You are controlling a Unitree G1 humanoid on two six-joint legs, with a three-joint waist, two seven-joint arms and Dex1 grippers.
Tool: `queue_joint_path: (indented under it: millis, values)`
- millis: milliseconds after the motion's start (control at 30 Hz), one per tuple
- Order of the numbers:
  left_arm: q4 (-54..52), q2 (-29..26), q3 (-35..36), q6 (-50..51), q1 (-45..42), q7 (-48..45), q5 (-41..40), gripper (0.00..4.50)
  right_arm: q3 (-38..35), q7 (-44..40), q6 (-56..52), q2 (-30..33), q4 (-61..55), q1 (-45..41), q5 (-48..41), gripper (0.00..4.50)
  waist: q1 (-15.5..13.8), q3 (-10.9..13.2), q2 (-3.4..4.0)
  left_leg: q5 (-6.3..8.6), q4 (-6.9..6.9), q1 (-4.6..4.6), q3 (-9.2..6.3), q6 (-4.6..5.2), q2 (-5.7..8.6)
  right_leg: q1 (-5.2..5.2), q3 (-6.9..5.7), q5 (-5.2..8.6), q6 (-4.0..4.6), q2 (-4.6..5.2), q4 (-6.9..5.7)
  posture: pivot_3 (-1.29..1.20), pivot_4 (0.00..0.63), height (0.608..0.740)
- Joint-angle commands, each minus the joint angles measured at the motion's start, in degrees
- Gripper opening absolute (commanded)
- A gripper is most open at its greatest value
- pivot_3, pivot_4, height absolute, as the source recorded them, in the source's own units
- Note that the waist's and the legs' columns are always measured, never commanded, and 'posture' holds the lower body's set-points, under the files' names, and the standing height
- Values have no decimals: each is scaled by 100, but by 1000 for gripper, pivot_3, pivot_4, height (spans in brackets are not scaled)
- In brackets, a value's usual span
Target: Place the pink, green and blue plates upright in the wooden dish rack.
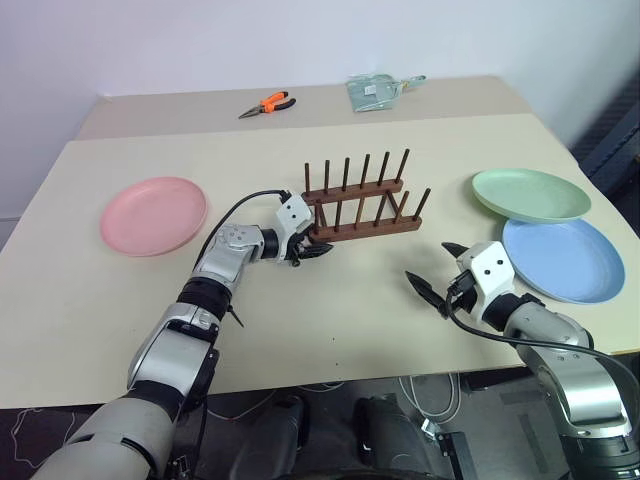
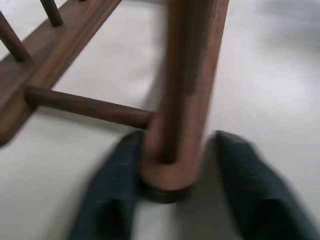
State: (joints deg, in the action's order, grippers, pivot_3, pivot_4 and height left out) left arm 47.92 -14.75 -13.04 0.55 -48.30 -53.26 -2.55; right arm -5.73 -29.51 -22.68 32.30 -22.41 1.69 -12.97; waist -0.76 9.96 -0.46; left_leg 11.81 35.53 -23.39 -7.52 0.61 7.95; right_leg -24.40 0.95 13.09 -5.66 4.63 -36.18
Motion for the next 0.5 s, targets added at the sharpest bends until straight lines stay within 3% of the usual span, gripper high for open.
queue_joint_path:
  millis: [33, 333, 500]
  values:
    - [70, -78, -119, -122, 132, -181, 223, 779, -129, -25, 111, 76, -207, -29, 38, 4500, 1, 0, 1, 0, 2, 0, -2, 0, 0, 0, -1, 0, 0, -2, -1, 0, 150, 729]
    - [-2309, -616, -512, 134, 1217, -1482, 8, 779, -661, -837, -4, 811, -252, 683, -187, 4500, 4, -3, 7, 7, 5, -3, 0, 10, 0, 1, 0, 2, -3, 0, 1, 0, 150, 729]
    - [-2970, -758, -528, 606, 1536, -1515, -73, 779, -966, -1081, -18, 1018, -295, 1122, -277, 4500, -2, -3, 6, 9, 12, -2, 1, 13, 0, 6, 2, 4, -4, 1, 1, 0, 150, 729]
